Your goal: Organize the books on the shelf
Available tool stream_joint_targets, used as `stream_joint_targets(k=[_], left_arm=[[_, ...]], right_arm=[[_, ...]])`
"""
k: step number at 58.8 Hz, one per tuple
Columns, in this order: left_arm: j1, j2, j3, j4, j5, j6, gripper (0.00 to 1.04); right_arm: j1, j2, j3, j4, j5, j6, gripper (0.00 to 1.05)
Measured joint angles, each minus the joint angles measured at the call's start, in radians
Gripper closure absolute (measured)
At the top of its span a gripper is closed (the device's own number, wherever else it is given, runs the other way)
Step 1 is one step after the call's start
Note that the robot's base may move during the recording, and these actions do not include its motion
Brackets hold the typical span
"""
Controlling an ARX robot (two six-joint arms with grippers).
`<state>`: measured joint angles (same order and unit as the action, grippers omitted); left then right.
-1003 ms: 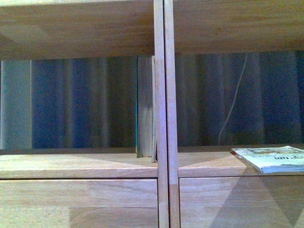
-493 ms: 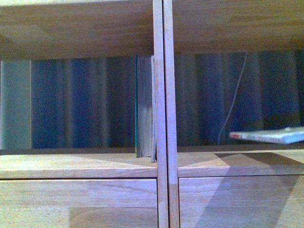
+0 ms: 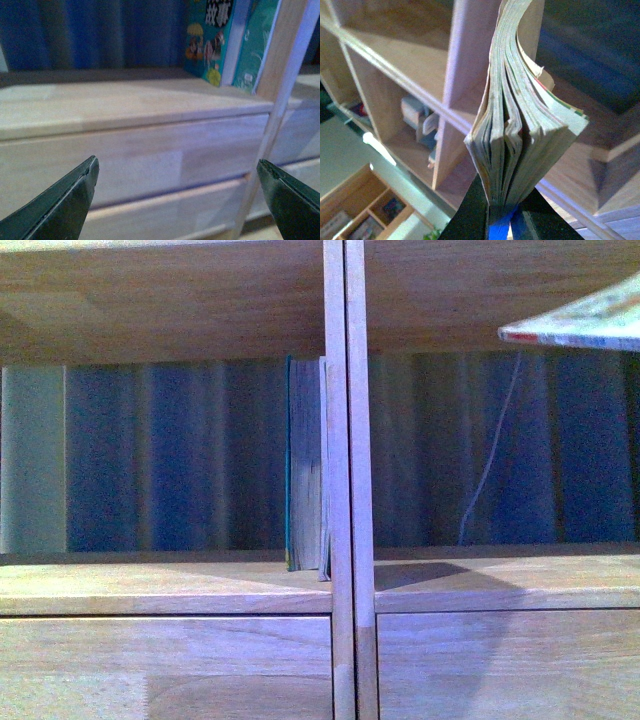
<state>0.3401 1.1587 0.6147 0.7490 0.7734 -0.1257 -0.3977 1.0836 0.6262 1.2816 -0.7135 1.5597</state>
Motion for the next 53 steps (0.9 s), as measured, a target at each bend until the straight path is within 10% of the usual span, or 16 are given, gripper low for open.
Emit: stream_joint_targets(k=[38, 53], left_arm=[[-0.5, 0.249, 0.314, 0.505, 0.094, -0.883, 0.07], [-0.574, 0.276, 0.314, 0.615, 0.09, -1.104, 0.07]], right_arm=[[0.457, -0.096, -0.034, -0.101, 0.099, -0.378, 0.97], [0.673, -0.112, -0.046, -0.18, 0.159, -0.533, 0.97]])
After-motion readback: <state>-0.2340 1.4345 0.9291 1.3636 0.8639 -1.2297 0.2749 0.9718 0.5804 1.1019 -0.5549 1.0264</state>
